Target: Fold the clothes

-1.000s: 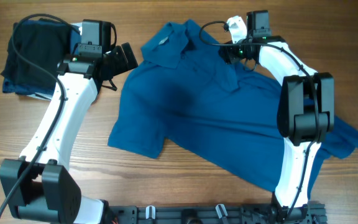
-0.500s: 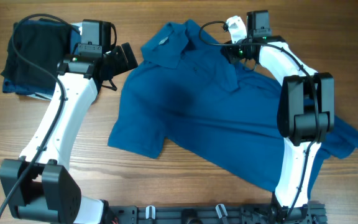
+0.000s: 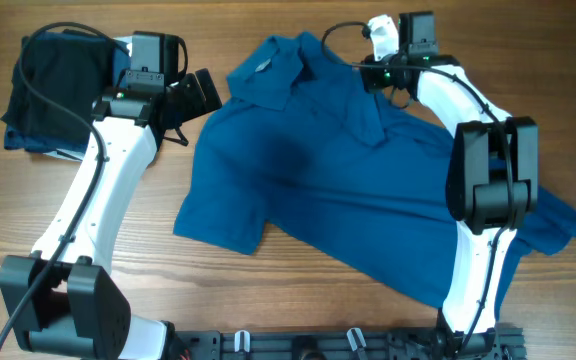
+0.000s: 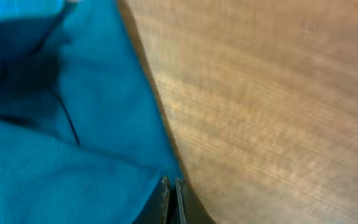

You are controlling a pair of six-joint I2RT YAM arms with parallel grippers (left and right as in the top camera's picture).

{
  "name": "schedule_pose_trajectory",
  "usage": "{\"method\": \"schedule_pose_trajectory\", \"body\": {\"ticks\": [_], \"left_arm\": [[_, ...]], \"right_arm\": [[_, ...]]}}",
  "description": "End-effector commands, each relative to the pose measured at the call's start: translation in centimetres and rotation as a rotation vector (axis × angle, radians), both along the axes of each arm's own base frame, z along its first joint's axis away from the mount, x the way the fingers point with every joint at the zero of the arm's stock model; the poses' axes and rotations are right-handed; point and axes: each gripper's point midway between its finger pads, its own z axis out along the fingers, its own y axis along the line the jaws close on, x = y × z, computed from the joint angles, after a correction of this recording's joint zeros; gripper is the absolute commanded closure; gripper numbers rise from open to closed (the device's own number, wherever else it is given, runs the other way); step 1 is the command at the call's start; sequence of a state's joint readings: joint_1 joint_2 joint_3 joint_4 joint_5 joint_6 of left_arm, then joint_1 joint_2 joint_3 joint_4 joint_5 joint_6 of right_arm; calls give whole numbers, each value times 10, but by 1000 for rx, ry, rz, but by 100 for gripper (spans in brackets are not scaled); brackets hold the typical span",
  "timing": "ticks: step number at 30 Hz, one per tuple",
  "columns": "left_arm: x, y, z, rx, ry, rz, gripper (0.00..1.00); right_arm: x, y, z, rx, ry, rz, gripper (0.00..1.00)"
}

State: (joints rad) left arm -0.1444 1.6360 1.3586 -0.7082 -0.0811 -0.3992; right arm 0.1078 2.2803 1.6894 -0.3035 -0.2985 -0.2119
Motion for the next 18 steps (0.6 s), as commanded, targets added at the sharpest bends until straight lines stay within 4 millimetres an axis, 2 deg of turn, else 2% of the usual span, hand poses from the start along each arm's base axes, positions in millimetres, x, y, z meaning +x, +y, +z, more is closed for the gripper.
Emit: {"method": "schedule_pose_trajectory", "body": {"ticks": [1, 3, 6, 8, 9, 10, 14, 18], "left_arm": [[0, 1, 0, -3, 0, 1, 0], [0, 1, 0, -3, 0, 0, 0], [0, 1, 0, -3, 0, 0, 0], [0, 1, 0, -3, 0, 0, 0], [0, 1, 0, -3, 0, 0, 0], [0, 1, 0, -3, 0, 0, 0], [0, 1, 0, -3, 0, 0, 0], [0, 1, 0, -3, 0, 0, 0]], "right_arm": [[29, 1, 73, 28, -154, -17, 96], [34, -1, 79, 11, -182, -17, 96], [29, -12, 66, -37, -137, -54, 93], [20, -15, 51, -72, -101, -40, 63], [15, -16, 44, -78, -78, -37, 42], [11, -16, 36, -80, -57, -36, 36], [-2, -17, 4, -88, 15, -32, 34], [-8, -10, -15, -63, 53, 13, 33]]}}
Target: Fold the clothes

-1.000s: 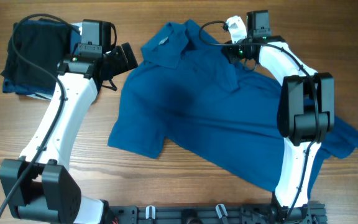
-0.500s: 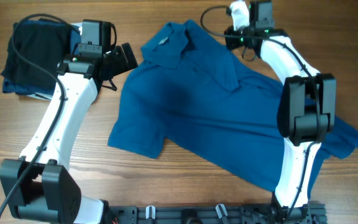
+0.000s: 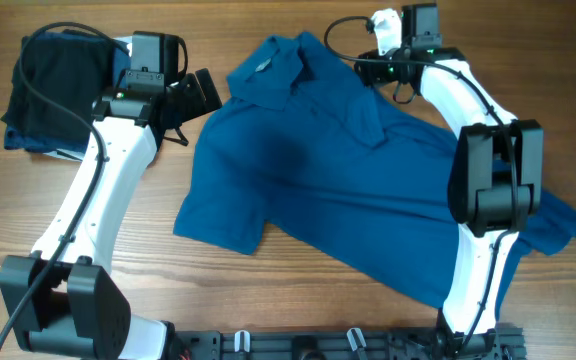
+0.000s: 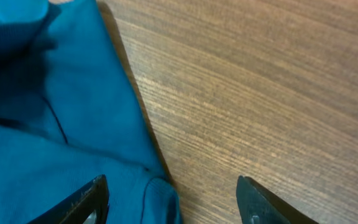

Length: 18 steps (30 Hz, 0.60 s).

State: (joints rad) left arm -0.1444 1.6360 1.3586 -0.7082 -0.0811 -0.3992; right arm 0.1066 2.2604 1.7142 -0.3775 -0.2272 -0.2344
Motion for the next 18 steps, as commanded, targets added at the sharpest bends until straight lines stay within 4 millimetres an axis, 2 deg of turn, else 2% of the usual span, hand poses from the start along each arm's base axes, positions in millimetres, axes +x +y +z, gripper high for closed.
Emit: {"method": "schedule_pose_trajectory", "body": {"ticks": [1, 6, 8, 12, 14, 16, 18], "left_arm": [[0, 1, 0, -3, 0, 0, 0], [0, 1, 0, -3, 0, 0, 0], [0, 1, 0, -3, 0, 0, 0], [0, 1, 0, -3, 0, 0, 0], [0, 1, 0, -3, 0, 0, 0], [0, 1, 0, -3, 0, 0, 0], [0, 1, 0, -3, 0, 0, 0]], "right_arm": [[-7, 6, -25, 25, 46, 51, 33], [-9, 8, -48, 31, 76, 55, 34], [-10, 8, -55, 31, 90, 54, 39], [-10, 8, -56, 32, 89, 53, 66], [-10, 8, -56, 32, 91, 52, 92], [-8, 10, -51, 41, 78, 58, 96], [-3, 12, -34, 62, 48, 54, 96]]}}
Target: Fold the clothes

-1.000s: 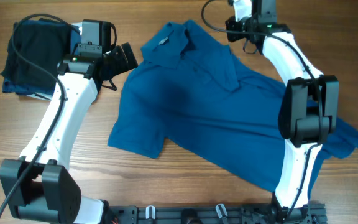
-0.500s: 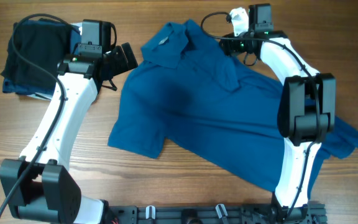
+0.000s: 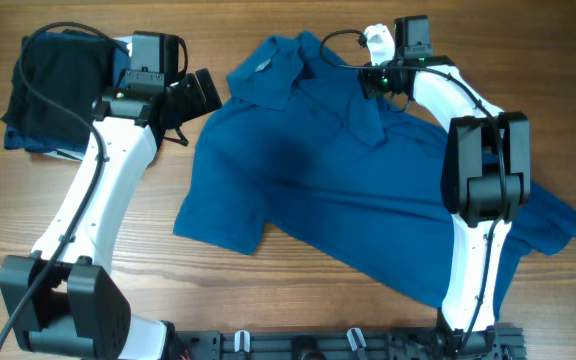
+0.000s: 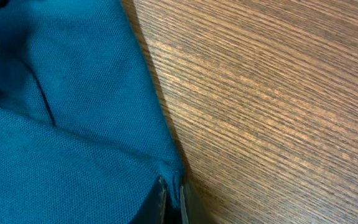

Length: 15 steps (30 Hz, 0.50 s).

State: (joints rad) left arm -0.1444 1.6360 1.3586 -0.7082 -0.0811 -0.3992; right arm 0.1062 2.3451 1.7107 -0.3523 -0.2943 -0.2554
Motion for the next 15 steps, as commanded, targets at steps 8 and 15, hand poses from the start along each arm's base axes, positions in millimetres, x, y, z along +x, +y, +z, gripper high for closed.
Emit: {"method": "schedule_pose_trajectory", "body": {"ticks": [8, 15], "left_arm": [[0, 1, 0, -3, 0, 0, 0], [0, 1, 0, -3, 0, 0, 0]], "right_arm": [[26, 4, 76, 43, -151, -6, 95], [36, 4, 103, 45, -216, -10, 96]]}}
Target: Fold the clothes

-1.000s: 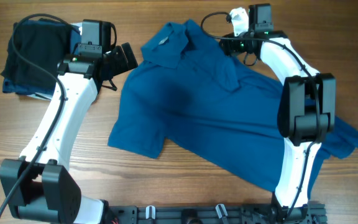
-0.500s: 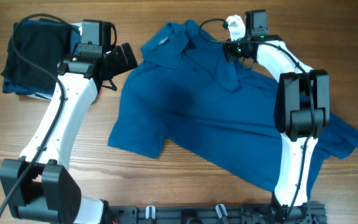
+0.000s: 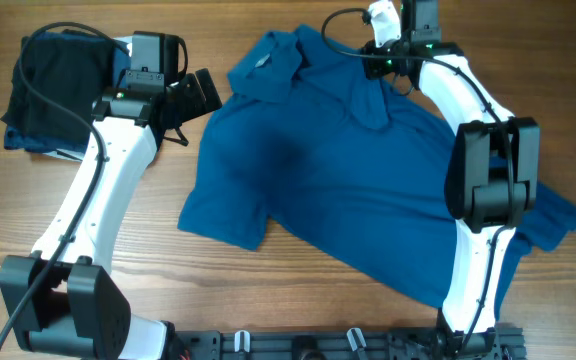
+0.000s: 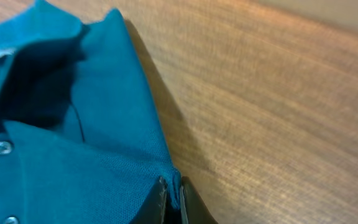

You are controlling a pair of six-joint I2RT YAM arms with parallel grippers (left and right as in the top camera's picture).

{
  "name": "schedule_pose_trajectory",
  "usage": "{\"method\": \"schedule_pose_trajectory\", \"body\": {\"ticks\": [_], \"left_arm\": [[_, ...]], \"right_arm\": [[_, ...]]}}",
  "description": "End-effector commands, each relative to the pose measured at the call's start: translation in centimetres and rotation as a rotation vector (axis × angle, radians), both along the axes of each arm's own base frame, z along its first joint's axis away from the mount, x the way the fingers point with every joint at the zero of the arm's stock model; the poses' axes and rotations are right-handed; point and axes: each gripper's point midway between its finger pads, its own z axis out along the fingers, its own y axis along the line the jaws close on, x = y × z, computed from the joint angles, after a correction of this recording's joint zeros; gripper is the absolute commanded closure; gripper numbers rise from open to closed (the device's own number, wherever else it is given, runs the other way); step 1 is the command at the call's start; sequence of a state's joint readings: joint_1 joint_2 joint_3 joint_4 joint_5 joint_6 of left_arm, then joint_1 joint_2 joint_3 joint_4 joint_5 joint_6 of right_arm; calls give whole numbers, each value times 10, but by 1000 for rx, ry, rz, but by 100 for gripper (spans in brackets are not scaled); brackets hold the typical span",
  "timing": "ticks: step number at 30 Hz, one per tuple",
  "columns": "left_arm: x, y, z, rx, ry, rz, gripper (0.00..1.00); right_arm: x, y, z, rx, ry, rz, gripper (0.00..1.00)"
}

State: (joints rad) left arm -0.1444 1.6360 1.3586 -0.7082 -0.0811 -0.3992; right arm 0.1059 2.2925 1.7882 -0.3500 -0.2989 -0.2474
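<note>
A blue polo shirt (image 3: 328,170) lies spread and rumpled across the middle of the wooden table, collar at the far side. My right gripper (image 3: 380,62) is at the shirt's far shoulder edge beside the collar, shut on a pinch of the blue fabric (image 4: 171,180); the wrist view shows the collar, buttons and the cloth edge rising into the jaws. My left gripper (image 3: 206,92) hovers just left of the collar (image 3: 266,68) and holds nothing; its jaws point at the shirt, how they stand is unclear.
A pile of dark folded clothes (image 3: 53,90) sits at the far left corner, behind the left arm. Bare wooden table (image 3: 88,300) surrounds the shirt. The shirt's lower hem (image 3: 553,215) reaches past the right arm's base.
My right gripper, shut on the shoulder edge, has moved toward the far side and lifted the fabric. The shirt's shoulder is pulled further back. The left arm has not moved.
My right gripper was shut at the shirt's shoulder edge. It then stood open just above that edge. After that it was shut on the edge again, and now it holds the fabric raised and drawn farther back. The left arm stayed still throughout.
</note>
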Motion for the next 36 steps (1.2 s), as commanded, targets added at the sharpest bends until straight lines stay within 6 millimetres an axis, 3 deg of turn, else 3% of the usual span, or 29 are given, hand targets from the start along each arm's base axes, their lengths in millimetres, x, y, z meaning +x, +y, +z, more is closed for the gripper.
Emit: {"method": "schedule_pose_trajectory", "body": {"ticks": [1, 8, 11, 17, 20, 26, 29, 30, 32, 33, 34, 36], "left_arm": [[0, 1, 0, -3, 0, 0, 0], [0, 1, 0, -3, 0, 0, 0], [0, 1, 0, -3, 0, 0, 0], [0, 1, 0, -3, 0, 0, 0], [0, 1, 0, -3, 0, 0, 0], [0, 1, 0, -3, 0, 1, 0], [0, 1, 0, -3, 0, 0, 0], [0, 1, 0, -3, 0, 0, 0], [0, 1, 0, -3, 0, 0, 0], [0, 1, 0, -3, 0, 0, 0], [0, 1, 0, -3, 0, 0, 0], [0, 1, 0, -3, 0, 0, 0]], "right_arm": [[11, 1, 43, 23, -86, -5, 95], [3, 0, 35, 18, -41, -5, 85], [3, 0, 34, 18, -38, -5, 96], [10, 0, 41, 14, -84, -1, 96], [21, -10, 47, -43, -141, -34, 96], [64, -51, 94, -114, -403, -172, 96], [84, -81, 138, -95, -587, -267, 96], [86, -86, 147, -91, -621, -277, 85], [89, -94, 160, -66, -670, -305, 41], [90, -99, 164, -48, -683, -322, 30], [91, -104, 167, -19, -688, -346, 6], [90, -112, 170, 5, -684, -373, 1]]}}
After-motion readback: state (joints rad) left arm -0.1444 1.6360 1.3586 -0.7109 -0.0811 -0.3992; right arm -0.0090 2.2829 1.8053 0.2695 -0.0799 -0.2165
